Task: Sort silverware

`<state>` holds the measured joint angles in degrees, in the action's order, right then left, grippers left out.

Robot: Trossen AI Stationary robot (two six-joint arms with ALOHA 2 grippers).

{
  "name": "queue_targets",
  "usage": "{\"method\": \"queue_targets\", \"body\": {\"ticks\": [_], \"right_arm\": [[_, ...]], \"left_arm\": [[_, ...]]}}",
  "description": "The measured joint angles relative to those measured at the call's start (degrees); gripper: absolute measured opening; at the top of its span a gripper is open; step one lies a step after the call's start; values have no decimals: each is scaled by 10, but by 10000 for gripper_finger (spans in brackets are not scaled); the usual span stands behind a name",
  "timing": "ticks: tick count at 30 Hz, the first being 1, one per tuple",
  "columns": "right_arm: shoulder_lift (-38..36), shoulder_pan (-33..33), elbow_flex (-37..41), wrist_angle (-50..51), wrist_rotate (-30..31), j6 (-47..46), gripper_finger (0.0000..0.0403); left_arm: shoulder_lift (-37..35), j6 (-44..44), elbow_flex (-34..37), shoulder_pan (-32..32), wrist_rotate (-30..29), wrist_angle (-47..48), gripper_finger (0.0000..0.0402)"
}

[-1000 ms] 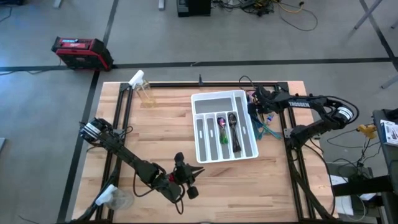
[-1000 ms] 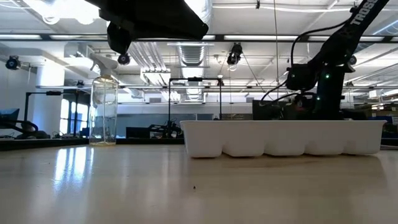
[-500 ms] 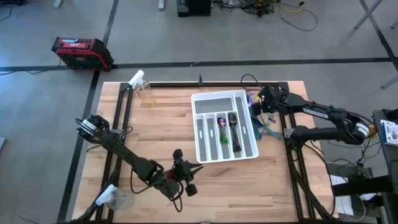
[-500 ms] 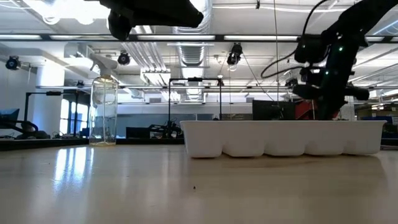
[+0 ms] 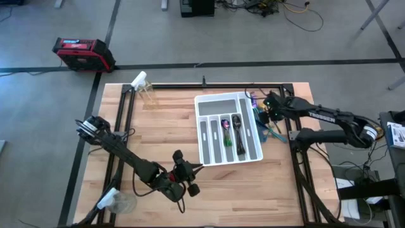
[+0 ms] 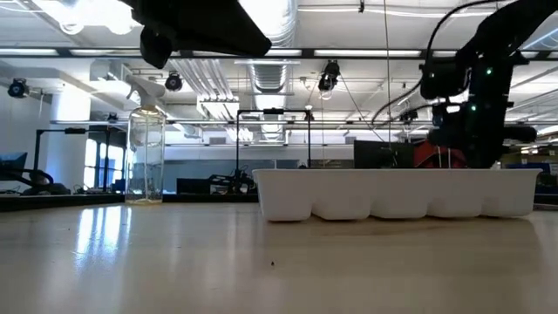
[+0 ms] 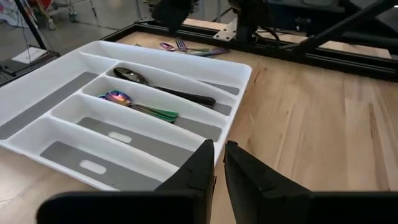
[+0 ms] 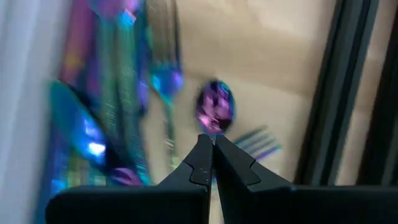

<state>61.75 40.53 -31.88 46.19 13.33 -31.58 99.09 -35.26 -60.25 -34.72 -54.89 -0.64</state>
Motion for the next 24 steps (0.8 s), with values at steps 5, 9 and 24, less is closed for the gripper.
{"method": "queue_targets", "body": {"ticks": [5, 9, 24], "right_arm": [[62, 0, 2, -4, -2, -10, 20], [111, 0, 3, -3, -2, -23, 56], [168, 0, 1, -32, -9, -29, 39]], "left_arm": [[8, -9, 0, 0, 4, 2, 25], [20, -21, 0, 0, 4, 5, 25], [38, -49, 0, -1, 16, 17, 25]]}}
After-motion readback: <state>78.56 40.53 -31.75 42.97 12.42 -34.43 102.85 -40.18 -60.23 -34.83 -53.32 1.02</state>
